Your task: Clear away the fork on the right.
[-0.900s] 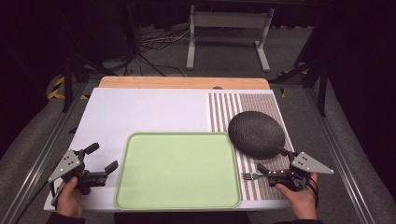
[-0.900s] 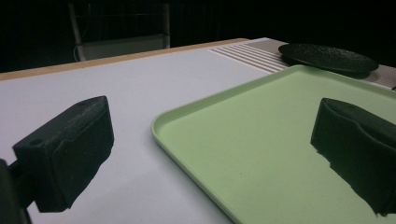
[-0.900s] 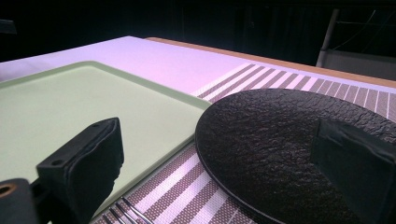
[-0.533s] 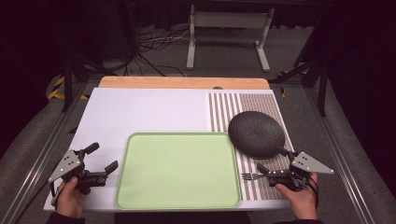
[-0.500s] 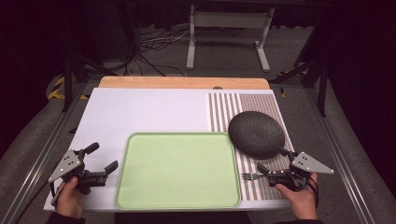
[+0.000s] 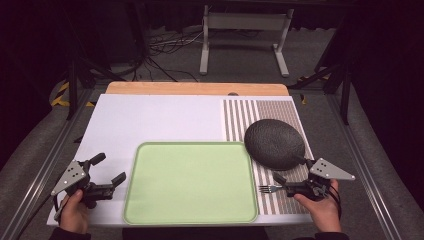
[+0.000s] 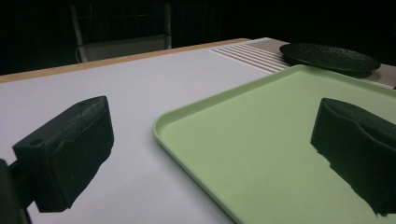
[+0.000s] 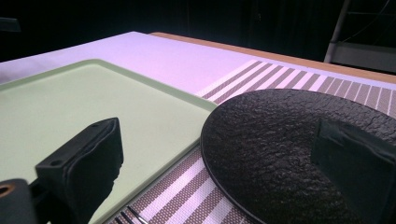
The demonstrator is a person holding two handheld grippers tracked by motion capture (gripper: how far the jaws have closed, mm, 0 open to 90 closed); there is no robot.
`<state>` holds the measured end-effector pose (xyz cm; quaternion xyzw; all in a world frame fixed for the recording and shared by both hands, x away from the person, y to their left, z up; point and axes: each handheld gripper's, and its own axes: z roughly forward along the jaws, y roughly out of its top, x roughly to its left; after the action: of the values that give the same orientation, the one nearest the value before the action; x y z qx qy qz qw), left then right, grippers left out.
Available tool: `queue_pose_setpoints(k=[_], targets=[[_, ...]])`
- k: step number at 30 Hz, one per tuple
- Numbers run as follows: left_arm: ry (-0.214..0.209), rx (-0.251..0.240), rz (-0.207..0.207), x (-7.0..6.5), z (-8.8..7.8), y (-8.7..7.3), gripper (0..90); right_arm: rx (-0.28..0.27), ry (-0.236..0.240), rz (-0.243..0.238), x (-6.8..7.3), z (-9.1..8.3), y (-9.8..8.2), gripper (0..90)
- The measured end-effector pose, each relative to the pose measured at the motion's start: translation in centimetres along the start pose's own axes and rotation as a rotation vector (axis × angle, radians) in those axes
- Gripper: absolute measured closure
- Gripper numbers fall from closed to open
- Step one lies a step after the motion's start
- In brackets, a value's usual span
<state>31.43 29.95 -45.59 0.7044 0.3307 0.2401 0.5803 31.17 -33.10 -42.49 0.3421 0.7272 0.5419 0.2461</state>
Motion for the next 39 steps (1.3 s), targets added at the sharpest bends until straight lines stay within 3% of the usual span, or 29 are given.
queue_pose_setpoints(k=[6, 7, 10, 21, 26, 39], targets=[[0.003, -0.002, -0.004, 0.0, -0.1, 0.0, 0.1, 0.011, 0.015, -0.005, -0.3, 0.3, 0.7, 4.2], [0.004, -0.005, -0.005, 0.0, -0.1, 0.0, 0.0, 0.044, 0.022, -0.024, -0.4, 0.4, 1.4, 4.4], [0.002, -0.003, -0.008, 0.0, -0.1, 0.0, 0.0, 0.064, 0.026, -0.037, -0.4, 0.4, 1.9, 4.5], [0.004, -0.002, -0.008, 0.0, -0.1, 0.0, 0.0, 0.239, 0.068, -0.112, -1.2, 0.2, 4.0, 6.9], [0.002, -0.003, -0.006, 0.0, -0.1, 0.0, 0.1, 0.361, 0.061, -0.178, -1.2, 0.1, 4.9, 7.4], [0.008, -0.007, -0.005, 0.0, -0.1, 0.0, 0.1, 0.583, 0.085, -0.276, -1.7, 0.4, 5.5, 11.5]])
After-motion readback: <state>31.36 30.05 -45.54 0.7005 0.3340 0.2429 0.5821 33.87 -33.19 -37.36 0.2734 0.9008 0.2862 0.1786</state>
